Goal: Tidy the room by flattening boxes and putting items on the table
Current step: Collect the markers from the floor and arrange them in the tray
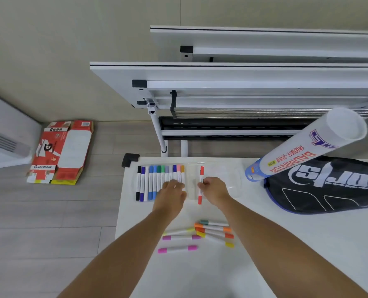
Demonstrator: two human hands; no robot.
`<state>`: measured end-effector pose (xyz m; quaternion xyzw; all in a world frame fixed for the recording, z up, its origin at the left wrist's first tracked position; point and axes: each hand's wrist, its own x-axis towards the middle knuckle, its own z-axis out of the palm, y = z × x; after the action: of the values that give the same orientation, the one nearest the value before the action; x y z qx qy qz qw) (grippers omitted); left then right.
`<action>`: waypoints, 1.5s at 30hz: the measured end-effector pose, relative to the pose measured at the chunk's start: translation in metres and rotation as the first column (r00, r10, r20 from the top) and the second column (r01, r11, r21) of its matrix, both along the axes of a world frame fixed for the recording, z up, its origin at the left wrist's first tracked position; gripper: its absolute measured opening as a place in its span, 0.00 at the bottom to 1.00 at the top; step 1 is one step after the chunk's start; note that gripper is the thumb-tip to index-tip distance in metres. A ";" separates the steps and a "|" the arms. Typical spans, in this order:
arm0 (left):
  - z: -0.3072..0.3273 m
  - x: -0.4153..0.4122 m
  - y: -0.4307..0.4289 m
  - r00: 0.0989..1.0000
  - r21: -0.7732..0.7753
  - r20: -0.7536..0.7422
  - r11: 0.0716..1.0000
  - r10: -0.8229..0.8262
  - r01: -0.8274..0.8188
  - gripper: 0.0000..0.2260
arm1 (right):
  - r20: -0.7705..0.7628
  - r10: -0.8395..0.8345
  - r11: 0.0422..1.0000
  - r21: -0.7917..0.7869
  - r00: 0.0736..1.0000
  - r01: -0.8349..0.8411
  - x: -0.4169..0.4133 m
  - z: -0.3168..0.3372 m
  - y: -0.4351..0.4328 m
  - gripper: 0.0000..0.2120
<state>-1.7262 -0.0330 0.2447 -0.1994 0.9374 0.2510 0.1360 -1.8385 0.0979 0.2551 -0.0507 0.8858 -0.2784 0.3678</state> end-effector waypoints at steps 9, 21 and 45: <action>-0.035 0.017 -0.027 0.977 -0.204 0.146 0.961 -0.159 0.187 0.22 | -0.082 0.041 0.999 0.032 0.996 -0.038 -0.015 -0.030 -0.029 0.10; -0.045 0.021 -0.025 0.983 -0.236 0.115 0.957 -0.147 0.170 0.22 | -0.102 0.095 0.990 0.119 0.990 -0.083 -0.015 -0.037 -0.043 0.10; -0.030 0.047 -0.008 0.946 -0.258 0.112 0.910 -0.306 0.325 0.21 | -0.087 0.411 0.905 0.160 0.908 -0.394 0.015 -0.020 0.043 0.11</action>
<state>-1.6790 -0.0415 0.2143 -0.0709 0.9775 0.0872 0.1783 -1.8233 0.1413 0.2352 -0.2233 0.8937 -0.1304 0.3667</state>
